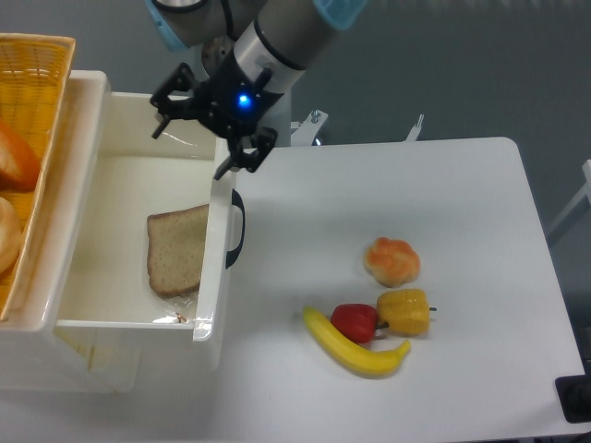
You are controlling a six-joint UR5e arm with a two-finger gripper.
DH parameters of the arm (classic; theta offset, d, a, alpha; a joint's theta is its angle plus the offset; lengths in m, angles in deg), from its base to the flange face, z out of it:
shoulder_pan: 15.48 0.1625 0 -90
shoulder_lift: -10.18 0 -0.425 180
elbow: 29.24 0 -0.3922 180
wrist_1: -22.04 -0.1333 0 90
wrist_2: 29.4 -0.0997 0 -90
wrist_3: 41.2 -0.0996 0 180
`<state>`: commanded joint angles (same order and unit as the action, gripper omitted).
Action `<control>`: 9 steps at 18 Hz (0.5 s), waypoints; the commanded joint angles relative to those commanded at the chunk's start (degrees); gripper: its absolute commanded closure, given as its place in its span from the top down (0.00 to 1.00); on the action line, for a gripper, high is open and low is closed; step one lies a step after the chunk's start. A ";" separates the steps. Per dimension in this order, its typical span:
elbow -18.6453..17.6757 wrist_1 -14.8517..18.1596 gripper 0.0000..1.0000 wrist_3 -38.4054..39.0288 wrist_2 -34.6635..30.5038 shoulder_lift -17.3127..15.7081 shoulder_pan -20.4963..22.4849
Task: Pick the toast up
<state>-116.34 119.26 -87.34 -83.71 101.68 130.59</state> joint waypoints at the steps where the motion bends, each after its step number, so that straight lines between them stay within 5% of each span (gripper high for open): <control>1: -0.09 -1.32 1.00 -0.35 -1.22 0.09 0.79; 9: 0.00 -7.39 1.00 -5.53 -12.03 0.44 4.75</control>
<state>-116.34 111.87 -92.87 -95.75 102.12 135.34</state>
